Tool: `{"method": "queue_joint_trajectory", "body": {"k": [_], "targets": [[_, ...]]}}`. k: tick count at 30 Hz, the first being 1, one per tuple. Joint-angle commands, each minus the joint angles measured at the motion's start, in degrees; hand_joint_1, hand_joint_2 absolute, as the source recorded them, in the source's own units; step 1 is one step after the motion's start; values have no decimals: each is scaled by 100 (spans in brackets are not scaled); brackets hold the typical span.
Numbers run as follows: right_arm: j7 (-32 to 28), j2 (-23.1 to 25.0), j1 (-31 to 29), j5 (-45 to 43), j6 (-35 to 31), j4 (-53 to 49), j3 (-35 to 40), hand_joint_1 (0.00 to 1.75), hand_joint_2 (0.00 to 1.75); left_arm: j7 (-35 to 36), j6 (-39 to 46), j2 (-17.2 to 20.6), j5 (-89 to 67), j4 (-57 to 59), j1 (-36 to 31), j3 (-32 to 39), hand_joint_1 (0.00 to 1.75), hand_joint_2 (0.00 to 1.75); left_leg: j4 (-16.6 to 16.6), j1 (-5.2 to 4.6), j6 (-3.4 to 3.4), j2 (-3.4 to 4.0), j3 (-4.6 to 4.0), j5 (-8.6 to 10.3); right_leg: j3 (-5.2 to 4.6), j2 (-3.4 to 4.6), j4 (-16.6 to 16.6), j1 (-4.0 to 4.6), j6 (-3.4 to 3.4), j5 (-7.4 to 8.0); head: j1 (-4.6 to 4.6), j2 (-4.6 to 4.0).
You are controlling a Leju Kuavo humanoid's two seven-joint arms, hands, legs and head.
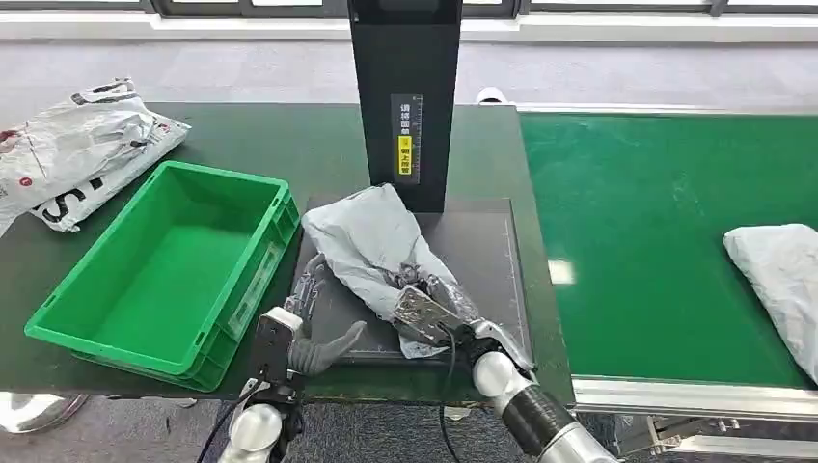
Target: Moved the parcel from conveyor to table for the left to box.
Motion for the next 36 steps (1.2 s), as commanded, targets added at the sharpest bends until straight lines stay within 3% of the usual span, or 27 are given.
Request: {"method": "queue_joint_trajectory", "body": {"k": [1,4,5,36], "targets": [[261,-580,268,-58,219,-1370,-600,0,175,56,-32,72,-93,-27,-9,41,0,175,-5,1,1,-14,7,0,16,-16,-9,2,-1,-4,2,0],[255,-551,294,-52,227,-1361,-679,0,175,69,-49,66,-109,15,-63,34,0,175,-6,2,1,-2,10,-2,16,-7,-9,3,-4,-1,2,0],[251,-541,321,-50,228,-1378,-701,0,0,72,-54,67,-113,25,-72,28,0,175,-12,0,-1,5,18,-3,21,-1,-12,2,-7,-2,2,0],[31,-576,826,-511,618,-1858,-1090,0,0,101,-98,48,-137,26,8,-16,0,175,-6,2,-1,8,13,-5,14,2,-10,4,-3,-2,2,0]]}}
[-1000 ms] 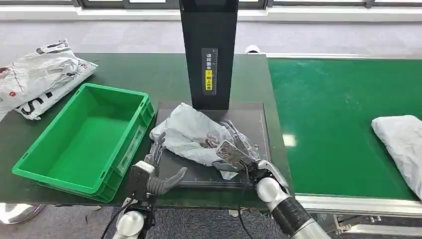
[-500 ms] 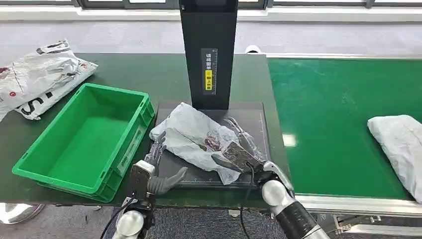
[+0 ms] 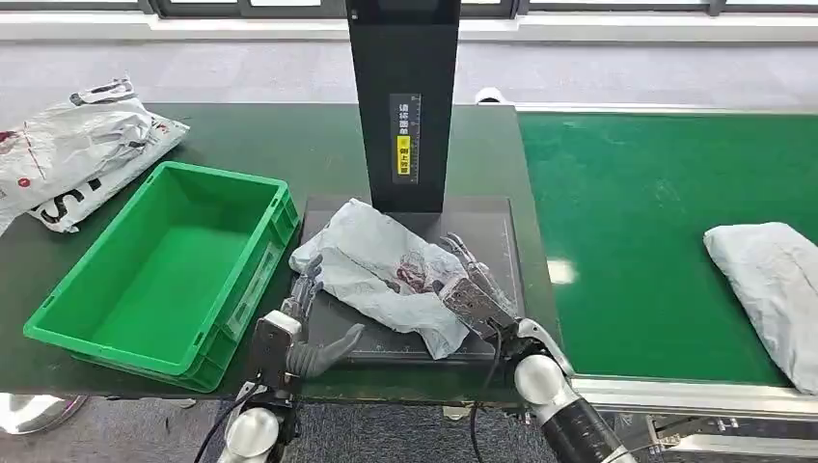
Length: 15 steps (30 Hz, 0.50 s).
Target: Moved the parcel from conveyor to table for the left to box.
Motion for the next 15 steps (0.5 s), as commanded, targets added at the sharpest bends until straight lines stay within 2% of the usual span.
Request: {"method": "queue_joint_trajectory", "body": {"k": [1,8,9,11,12,14,15], "targets": [[-123,-132,188,-192,148,-314,-512,0,0,41,-32,43,-11,189,-58,-15,0,175,-13,5,-1,-11,21,0,29,-15,-18,6,-4,-2,0,0],[-463,-140,763,-491,95,-1841,-1292,0,0,42,153,-13,-223,41,40,191,0,175,-3,0,0,-16,1,-1,8,-17,-4,1,-2,-4,-2,0],[-492,-160,860,-540,78,-2034,-1396,0,175,44,187,-23,-244,33,18,231,0,175,-5,0,-1,-16,6,-3,13,-18,-5,1,-3,-6,0,0],[-1012,-599,1809,-1512,39,-2441,-1784,0,175,119,1165,-31,-1268,-48,-119,169,0,175,-7,3,-1,-47,4,0,24,-48,-11,4,-2,-12,0,0],[-1146,-843,2069,-1932,93,-2258,-1796,0,175,454,2040,67,-2667,95,-322,-69,0,175,-14,4,-1,-53,16,0,39,-55,-19,5,-3,-13,0,0],[-1794,-1259,2131,-2466,23,-1527,-1614,0,175,1120,2413,82,-3986,511,-836,-344,0,175,-18,10,1,-93,17,8,50,-94,-33,11,-1,-16,-2,0],[-1917,-1350,2049,-2627,-28,-1332,-1514,0,175,1293,2491,92,-4354,758,-1068,-439,0,175,-25,12,2,-102,28,8,68,-104,-43,14,-1,-17,0,0]]}}
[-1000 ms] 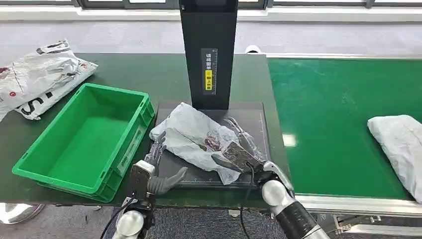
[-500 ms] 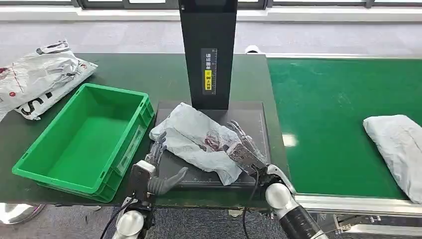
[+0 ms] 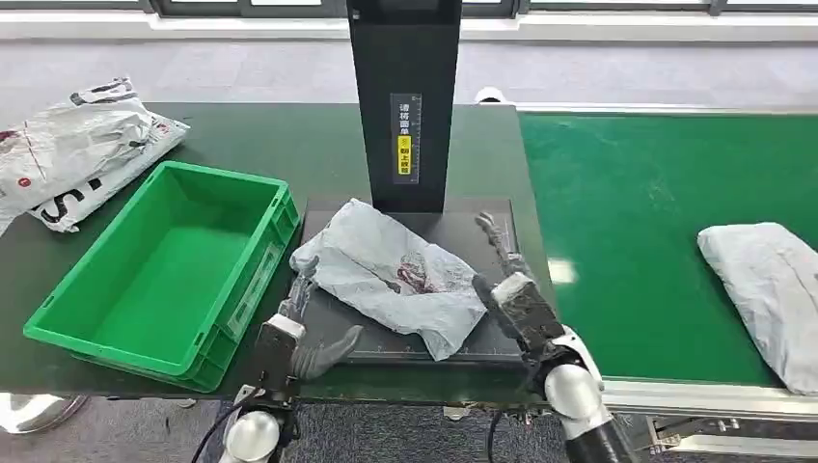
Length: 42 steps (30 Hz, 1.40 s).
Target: Moved the parcel from conveyor to table for the left to box.
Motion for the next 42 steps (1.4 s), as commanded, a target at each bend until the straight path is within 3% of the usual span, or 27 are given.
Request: {"method": "queue_joint_trajectory", "body": {"k": [1,4,6,14,18,24,26,32,37,42], "targets": [[-1197,-1237,1020,-1729,-24,391,-505,0,175,1549,1875,101,-4109,1145,-1378,-567,0,175,-10,6,2,-64,11,5,42,-68,-20,7,2,-11,2,0],[-1163,-1085,650,-1843,-192,557,-233,0,175,2092,1935,105,-5189,2092,-2146,-862,0,175,-15,2,7,-51,16,6,50,-56,-30,3,4,-1,2,0],[-998,-739,346,-1756,-246,637,-120,0,175,2386,1700,42,-5845,2762,-2720,-1122,0,175,-2,0,5,-24,-2,-2,22,-28,-13,0,5,6,2,0],[-760,-157,324,-1354,-268,344,-312,0,175,2315,792,-550,-6814,5005,-4202,-1985,0,175,-1,1,2,-20,1,25,18,-28,-9,2,-2,24,2,0],[-520,55,334,-1264,-397,26,-289,0,175,2241,457,-571,-6370,5196,-4386,-2850,0,175,-6,1,1,2,9,17,23,-6,-12,2,-4,23,2,0],[-493,88,343,-1216,-346,20,-360,0,175,2250,491,-571,-6333,5238,-4394,-2880,0,175,-5,-2,2,10,10,14,18,5,-6,-2,-5,22,2,0],[-433,360,379,-977,-146,-144,-705,0,175,1705,-48,-571,-5994,5254,-4464,-3378,0,175,-1,-1,1,13,5,13,12,9,-4,-1,-4,23,2,0],[-334,618,399,-629,158,-295,-1138,0,175,1614,-2309,-571,-5003,5802,-4853,-4931,0,175,-3,2,0,-3,5,16,17,-9,-9,3,-5,22,2,0],[-310,774,14,-489,256,95,-1186,0,175,1391,-3398,-515,-4886,6482,-5080,-4997,0,175,-13,3,1,25,22,15,29,19,-19,3,-4,30,2,0],[-385,723,-169,-490,250,416,-1140,0,175,1238,-3531,-420,-4876,6455,-5137,-4892,0,175,-17,-1,-1,44,50,13,45,40,-14,-1,-5,31,2,0]]}}
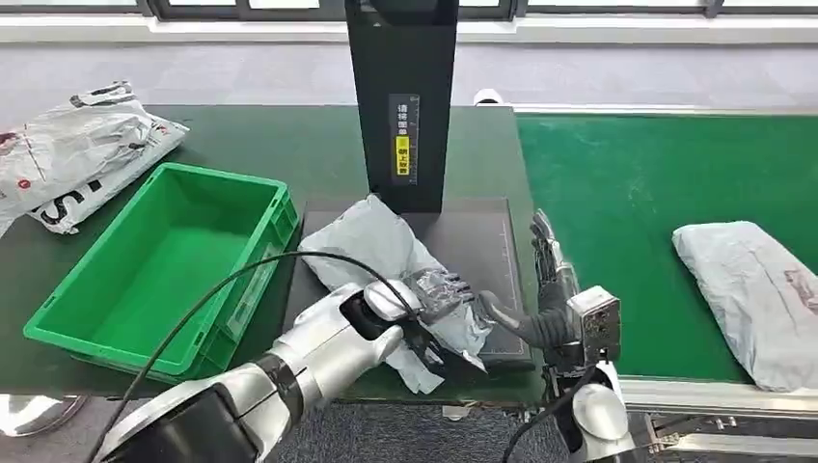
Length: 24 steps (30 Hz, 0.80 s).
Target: Moved the parcel from conveyor to table for the left to box.
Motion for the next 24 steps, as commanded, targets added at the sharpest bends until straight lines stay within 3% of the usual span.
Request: {"method": "queue_joint_trajectory", "body": {"k": [1,9,10,11,12,24], "targets": [[-41,201,-482,25,8,725,-444,0,175,-153,-347,183,-2,858,-163,-508,0,175,-27,3,-6,30,34,9,23,26,-26,5,-9,18,0,0],[-246,47,-842,-104,-17,1359,-260,0,175,-460,-727,248,-20,834,-285,-438,0,175,-27,9,-9,35,45,12,34,29,-27,10,-10,22,0,0],[-430,-54,-1037,-167,-49,1728,-199,0,175,-508,-645,277,-49,834,-338,-441,14,175,-18,8,-8,34,47,6,38,29,-17,9,-8,15,0,0],[-526,-112,-1099,-241,-85,1886,-184,0,175,-501,-557,285,-159,826,-373,-532,65,175,-26,8,-9,36,47,11,38,31,-23,9,-10,21,0,0],[-610,-160,-1139,-309,-108,1995,-160,0,175,-504,-506,270,-202,843,-408,-556,175,175,-18,10,-9,31,50,8,41,27,-18,10,-9,16,0,0],[-766,-303,-1242,-581,-263,2239,-47,0,175,-410,-240,242,-312,849,-501,-584,175,175,-14,6,-10,13,49,10,44,14,-10,6,-9,10,0,0]]}}
